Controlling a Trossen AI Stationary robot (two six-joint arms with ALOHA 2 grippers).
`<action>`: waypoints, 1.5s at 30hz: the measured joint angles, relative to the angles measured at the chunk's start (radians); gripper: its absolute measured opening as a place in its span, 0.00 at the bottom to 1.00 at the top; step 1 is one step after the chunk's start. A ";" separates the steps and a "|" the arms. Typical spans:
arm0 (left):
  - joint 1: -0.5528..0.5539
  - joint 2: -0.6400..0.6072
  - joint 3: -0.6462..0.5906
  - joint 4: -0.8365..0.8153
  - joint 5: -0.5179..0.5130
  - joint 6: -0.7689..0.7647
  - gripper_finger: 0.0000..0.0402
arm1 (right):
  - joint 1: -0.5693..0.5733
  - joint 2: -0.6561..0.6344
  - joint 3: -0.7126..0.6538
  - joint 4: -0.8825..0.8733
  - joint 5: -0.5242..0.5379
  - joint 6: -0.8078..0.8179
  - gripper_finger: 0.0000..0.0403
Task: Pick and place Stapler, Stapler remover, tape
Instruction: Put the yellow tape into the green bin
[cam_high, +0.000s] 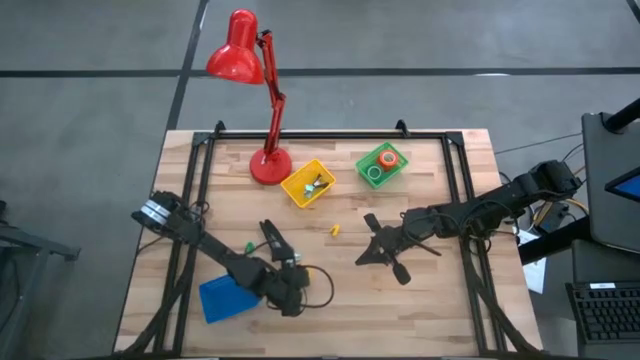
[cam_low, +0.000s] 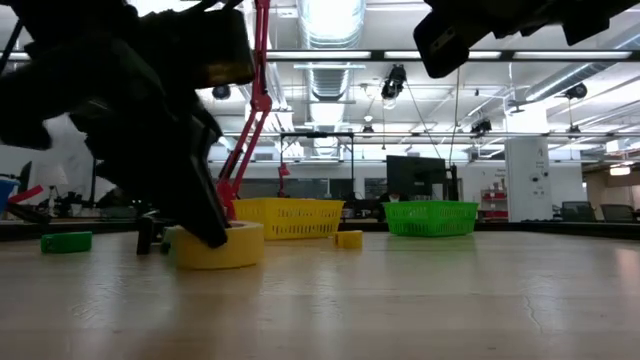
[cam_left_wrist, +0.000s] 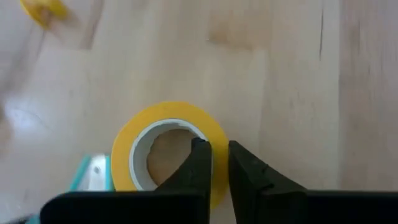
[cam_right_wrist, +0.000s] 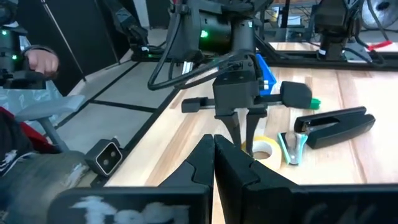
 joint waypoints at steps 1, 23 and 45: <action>0.004 0.000 0.000 0.017 -0.013 0.012 0.07 | 0.000 0.000 -0.004 -0.001 0.000 0.000 0.02; 0.032 -0.195 -0.001 0.810 -0.093 0.474 0.15 | 0.003 0.011 -0.113 0.312 0.184 -0.198 0.03; 0.036 -0.277 -0.002 0.919 -0.053 0.666 0.11 | 0.009 0.045 0.056 0.350 0.178 -0.252 0.46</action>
